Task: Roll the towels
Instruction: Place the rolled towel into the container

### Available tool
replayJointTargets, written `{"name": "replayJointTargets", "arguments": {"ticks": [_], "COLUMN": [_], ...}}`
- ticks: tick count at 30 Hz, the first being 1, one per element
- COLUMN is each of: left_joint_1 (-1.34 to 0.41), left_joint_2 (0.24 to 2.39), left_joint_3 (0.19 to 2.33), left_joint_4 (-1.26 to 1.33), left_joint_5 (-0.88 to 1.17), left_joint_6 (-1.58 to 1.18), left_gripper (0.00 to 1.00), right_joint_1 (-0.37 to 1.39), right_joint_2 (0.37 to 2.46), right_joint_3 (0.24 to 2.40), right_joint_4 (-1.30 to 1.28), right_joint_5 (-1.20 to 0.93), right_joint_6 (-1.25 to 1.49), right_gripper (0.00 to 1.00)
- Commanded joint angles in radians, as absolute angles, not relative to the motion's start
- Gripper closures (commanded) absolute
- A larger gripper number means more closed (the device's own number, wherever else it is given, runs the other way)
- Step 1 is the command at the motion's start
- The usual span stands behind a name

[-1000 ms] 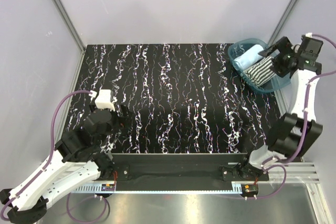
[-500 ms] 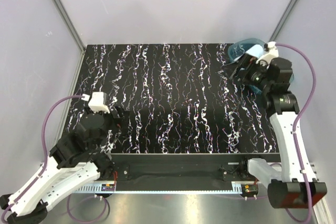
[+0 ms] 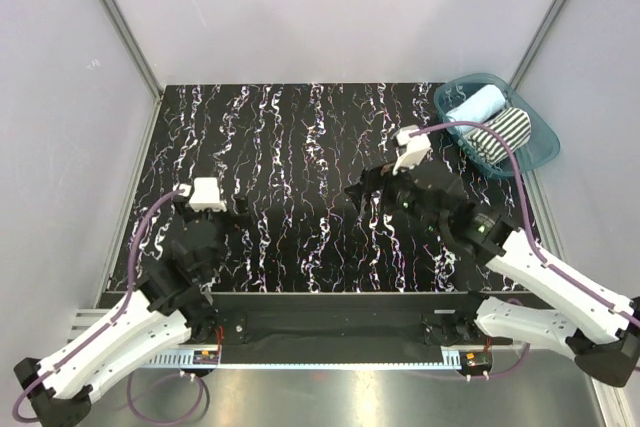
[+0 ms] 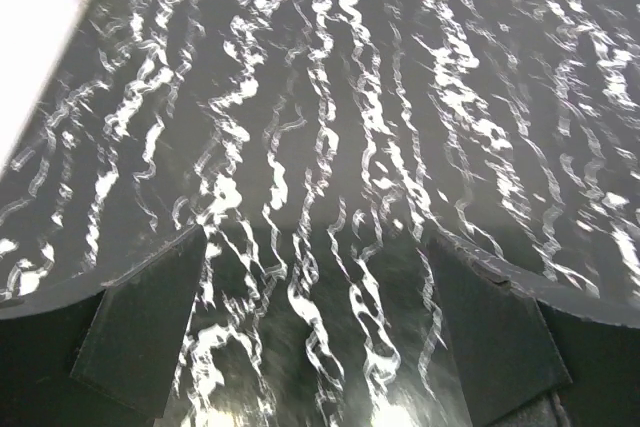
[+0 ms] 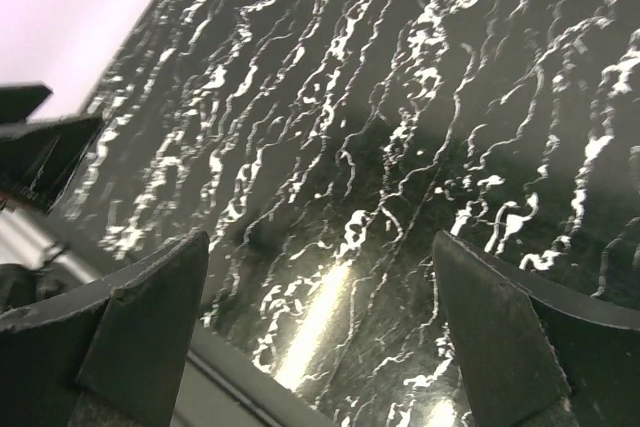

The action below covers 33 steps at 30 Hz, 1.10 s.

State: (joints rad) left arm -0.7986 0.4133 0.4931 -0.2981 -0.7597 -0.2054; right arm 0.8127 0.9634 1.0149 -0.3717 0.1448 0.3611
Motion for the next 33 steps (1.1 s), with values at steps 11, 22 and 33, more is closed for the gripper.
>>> {"name": "replayJointTargets", "arguments": {"ticks": [11, 22, 33], "left_joint_1": [-0.401, -0.230, -0.164], "left_joint_2": [0.607, 0.975, 1.163], "left_joint_3": [0.243, 0.087, 0.161], "left_joint_4": [0.411, 0.949, 1.046], "left_joint_5": [-0.770, -0.618, -0.431], "left_joint_6": [-0.054, -0.034, 0.049], "left_gripper": [0.01, 0.01, 0.01], "right_joint_1": [1.132, 1.131, 0.663], "right_joint_2": [0.812, 0.792, 0.804], "right_joint_3": [0.905, 0.782, 0.713], "right_joint_4": [-0.385, -0.368, -0.212], "right_joint_5": [0.836, 0.970, 0.562], "right_joint_6": [0.328, 0.281, 0.276], "right_gripper": [0.00, 0.00, 0.00]}}
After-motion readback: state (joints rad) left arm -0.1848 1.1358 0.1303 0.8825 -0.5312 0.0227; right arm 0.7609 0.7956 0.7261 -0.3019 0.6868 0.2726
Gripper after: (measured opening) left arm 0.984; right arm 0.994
